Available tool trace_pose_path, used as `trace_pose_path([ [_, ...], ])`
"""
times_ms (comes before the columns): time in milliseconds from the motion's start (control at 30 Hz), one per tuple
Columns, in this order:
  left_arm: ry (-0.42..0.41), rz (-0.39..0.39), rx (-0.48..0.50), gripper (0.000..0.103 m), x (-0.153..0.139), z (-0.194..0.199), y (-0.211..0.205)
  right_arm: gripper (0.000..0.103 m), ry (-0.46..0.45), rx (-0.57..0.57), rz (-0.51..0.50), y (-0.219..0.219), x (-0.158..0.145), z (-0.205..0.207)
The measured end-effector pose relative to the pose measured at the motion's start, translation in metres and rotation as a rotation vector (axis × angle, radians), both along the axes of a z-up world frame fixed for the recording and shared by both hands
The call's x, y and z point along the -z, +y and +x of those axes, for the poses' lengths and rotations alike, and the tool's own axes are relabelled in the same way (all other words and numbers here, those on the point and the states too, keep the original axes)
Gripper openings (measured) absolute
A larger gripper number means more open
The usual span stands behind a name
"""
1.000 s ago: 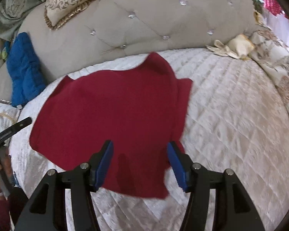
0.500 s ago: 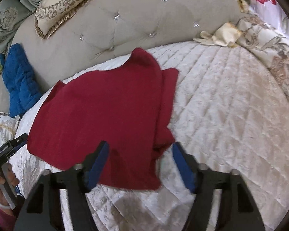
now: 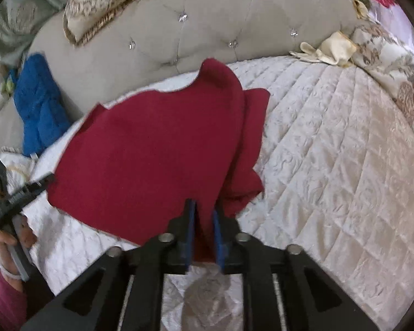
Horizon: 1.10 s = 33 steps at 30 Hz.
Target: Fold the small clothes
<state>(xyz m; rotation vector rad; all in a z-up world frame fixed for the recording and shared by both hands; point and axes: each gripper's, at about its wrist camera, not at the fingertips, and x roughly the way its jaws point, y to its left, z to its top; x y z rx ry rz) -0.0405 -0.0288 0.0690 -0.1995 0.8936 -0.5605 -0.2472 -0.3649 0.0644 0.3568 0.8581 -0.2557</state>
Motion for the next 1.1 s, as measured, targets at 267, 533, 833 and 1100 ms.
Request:
trace_pose_path([
  [267,0.008,-0.017,0.032,0.0,0.0,-0.003,0.0,0.009,0.006,-0.041,-0.027,0.004,0.0,0.01],
  [533,0.057,-0.054,0.032,0.0,0.005,-0.011,0.019,0.01,0.048,-0.069,-0.015,0.003,0.0,-0.008],
  [833,0.024,0.034,-0.039,0.015,0.002,-0.006,0.017,0.05,-0.082,0.025,-0.067,0.004,-0.044,0.021],
  [1100,0.018,0.063,-0.061,0.016,0.008,0.004,0.01,0.049,0.044,-0.018,-0.235,-0.003,-0.014,0.151],
])
